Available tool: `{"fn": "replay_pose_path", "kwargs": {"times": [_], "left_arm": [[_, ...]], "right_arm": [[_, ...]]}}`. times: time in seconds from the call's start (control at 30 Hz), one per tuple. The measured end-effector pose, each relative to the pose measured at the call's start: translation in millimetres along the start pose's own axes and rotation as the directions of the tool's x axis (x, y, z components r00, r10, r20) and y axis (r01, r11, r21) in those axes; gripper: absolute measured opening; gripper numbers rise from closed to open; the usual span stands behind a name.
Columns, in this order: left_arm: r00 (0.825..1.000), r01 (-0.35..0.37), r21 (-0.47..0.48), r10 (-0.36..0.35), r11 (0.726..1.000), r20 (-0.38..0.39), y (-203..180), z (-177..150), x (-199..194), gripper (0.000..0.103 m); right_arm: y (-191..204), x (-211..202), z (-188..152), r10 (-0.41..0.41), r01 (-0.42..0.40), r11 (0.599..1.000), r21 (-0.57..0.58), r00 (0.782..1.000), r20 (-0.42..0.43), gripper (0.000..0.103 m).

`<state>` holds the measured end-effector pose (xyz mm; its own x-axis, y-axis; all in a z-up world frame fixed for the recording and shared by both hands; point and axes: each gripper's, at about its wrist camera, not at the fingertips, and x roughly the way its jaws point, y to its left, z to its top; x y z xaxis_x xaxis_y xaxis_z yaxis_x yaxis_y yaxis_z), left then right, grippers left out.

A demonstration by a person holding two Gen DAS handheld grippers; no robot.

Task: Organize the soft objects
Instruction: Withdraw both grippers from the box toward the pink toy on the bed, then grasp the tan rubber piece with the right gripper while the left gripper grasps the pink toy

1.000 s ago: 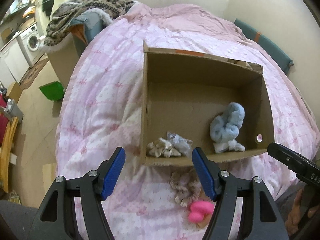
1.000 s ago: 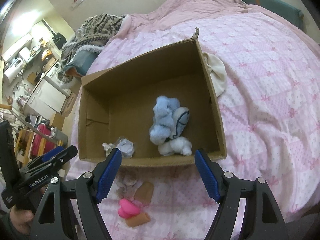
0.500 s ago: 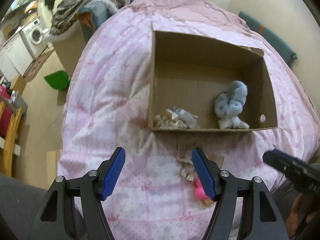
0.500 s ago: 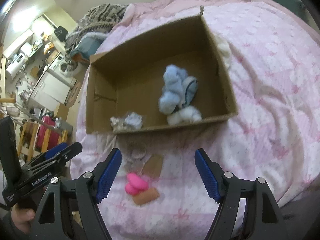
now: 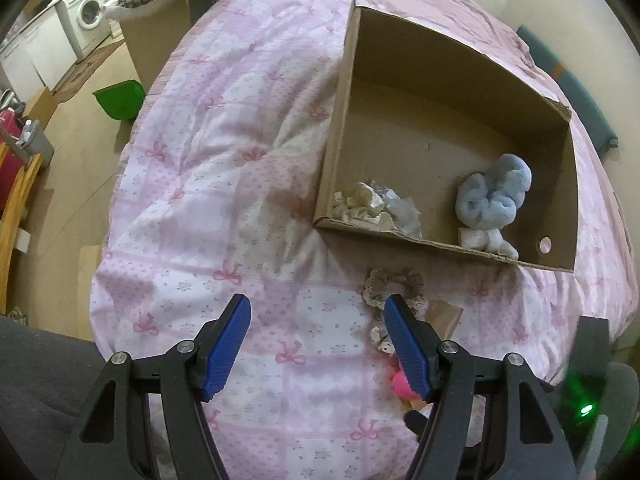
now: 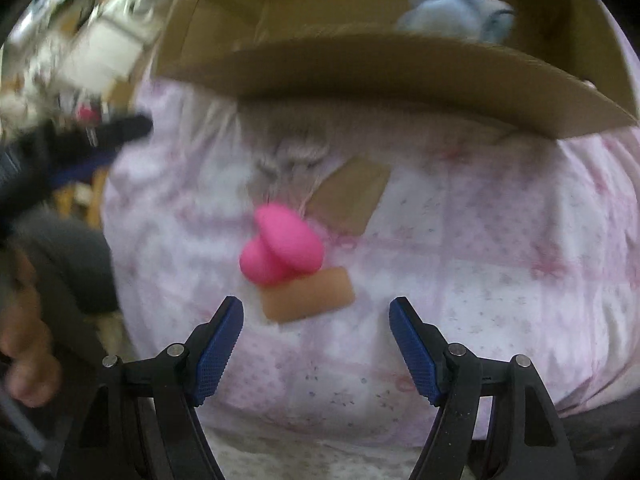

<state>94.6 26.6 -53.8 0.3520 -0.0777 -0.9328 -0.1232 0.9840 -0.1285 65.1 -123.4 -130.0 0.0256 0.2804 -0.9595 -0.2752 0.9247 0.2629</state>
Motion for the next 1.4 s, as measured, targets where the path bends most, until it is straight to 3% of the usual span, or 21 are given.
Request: {"fn": "replay_pose_path", "kwargs": {"times": [0.17,0.23,0.27,0.33,0.4,0.5,0.7,0.93,1.07,1.3,1.37,1.4], "left_arm": [[1.000,0.006,-0.005,-0.006,1.000,-0.005,-0.2,0.9,2.0,0.067],[1.000,0.006,-0.012,-0.006,1.000,-0.006,1.1,1.4,2.5,0.067],[1.000,0.006,-0.015,-0.006,1.000,-0.008,2.0,1.5,3.2,0.067],[1.000,0.008,-0.023,-0.009,1.000,-0.014,3.6,1.2,4.1,0.067],[1.000,0.010,-0.027,-0.010,1.000,-0.018,4.5,0.8,5.1,0.067],[1.000,0.009,-0.026,-0.009,1.000,-0.021,4.5,-0.2,6.0,0.067],[0.997,0.034,0.017,-0.033,0.999,-0.071,-5.1,-7.9,13.8,0.067],[0.981,0.130,0.139,-0.107,0.982,-0.163,-43.7,-28.6,28.6,0.066],[0.969,0.175,0.219,-0.128,0.960,-0.211,-68.4,-43.9,39.6,0.066],[0.965,0.151,0.274,-0.082,0.950,-0.250,-88.7,-55.2,62.6,0.066],[0.963,0.137,0.272,-0.064,0.953,-0.262,-88.8,-55.9,68.9,0.060],[0.960,0.142,0.271,-0.065,0.952,-0.274,-88.9,-55.9,72.4,0.043]], "right_arm": [[14.8,8.4,3.8,-0.042,0.042,0.996,-0.076,0.999,0.006,0.080],[18.3,8.8,2.8,-0.058,0.058,0.994,-0.096,0.998,0.009,0.065],[20.5,9.2,1.9,-0.065,0.066,0.992,-0.111,0.998,0.006,0.046],[23.0,8.1,-1.4,-0.066,0.067,0.990,-0.124,0.998,0.010,0.043],[21.3,4.9,-5.3,-0.073,0.074,0.989,-0.125,0.997,0.015,0.019],[14.3,-4.4,-10.6,-0.029,0.032,0.994,-0.101,0.999,0.027,0.009],[-0.2,-32.2,-21.4,0.016,-0.010,0.998,-0.057,0.994,0.104,0.008],[-37.3,-77.2,-18.0,0.018,-0.056,0.991,0.120,0.956,0.293,0.008],[-61.5,-82.5,-12.0,0.002,-0.075,0.974,0.212,0.946,0.323,0.008],[-75.1,-89.3,-10.5,0.010,-0.097,0.964,0.248,0.944,0.329,0.008],[-71.7,-83.6,-7.6,0.011,-0.095,0.965,0.246,0.946,0.324,0.008],[-73.0,-83.4,-8.7,0.010,-0.093,0.965,0.244,0.947,0.322,0.008]]}}
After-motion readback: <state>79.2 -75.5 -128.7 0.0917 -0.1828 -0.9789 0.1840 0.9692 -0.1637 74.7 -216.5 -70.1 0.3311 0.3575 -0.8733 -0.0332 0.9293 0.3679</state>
